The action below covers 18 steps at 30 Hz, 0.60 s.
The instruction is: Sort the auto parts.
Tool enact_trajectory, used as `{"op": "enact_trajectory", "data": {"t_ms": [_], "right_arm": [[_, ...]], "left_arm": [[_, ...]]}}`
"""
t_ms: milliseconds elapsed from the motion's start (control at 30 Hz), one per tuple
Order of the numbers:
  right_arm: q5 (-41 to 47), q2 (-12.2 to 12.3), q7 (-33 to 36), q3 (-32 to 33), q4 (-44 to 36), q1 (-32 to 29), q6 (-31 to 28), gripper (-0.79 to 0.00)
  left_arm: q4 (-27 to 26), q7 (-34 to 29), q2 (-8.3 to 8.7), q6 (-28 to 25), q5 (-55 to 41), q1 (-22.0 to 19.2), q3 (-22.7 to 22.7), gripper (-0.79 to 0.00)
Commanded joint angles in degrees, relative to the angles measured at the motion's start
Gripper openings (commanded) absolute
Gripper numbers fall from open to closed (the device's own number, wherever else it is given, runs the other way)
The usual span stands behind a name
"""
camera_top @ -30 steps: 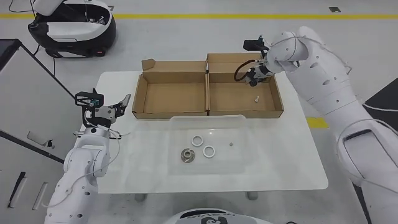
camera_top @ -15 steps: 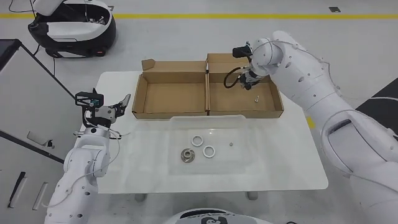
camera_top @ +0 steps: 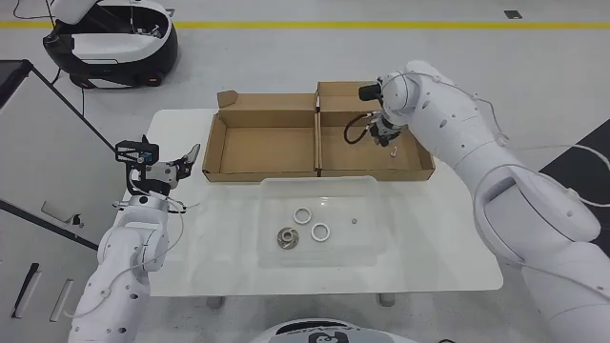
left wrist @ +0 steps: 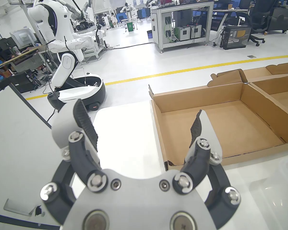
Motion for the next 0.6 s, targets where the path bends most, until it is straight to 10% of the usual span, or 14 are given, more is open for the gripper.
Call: {"op": "enact_trajectory", "data": {"t_ms": [0, 567], "right_arm": [[0.03, -0.34, -0.29, -0.17, 1.15, -0.28, -0.53, -0.785], [2.13, -2.85, -4.04, 0.67, 8.67, -1.47, -3.46, -0.785]], "left_arm": [[0.00, 0.00, 0.00, 0.00, 0.00, 0.00, 0.00, 0.000], [0.00, 0.00, 0.00, 0.00, 0.00, 0.00, 0.00, 0.000]]}}
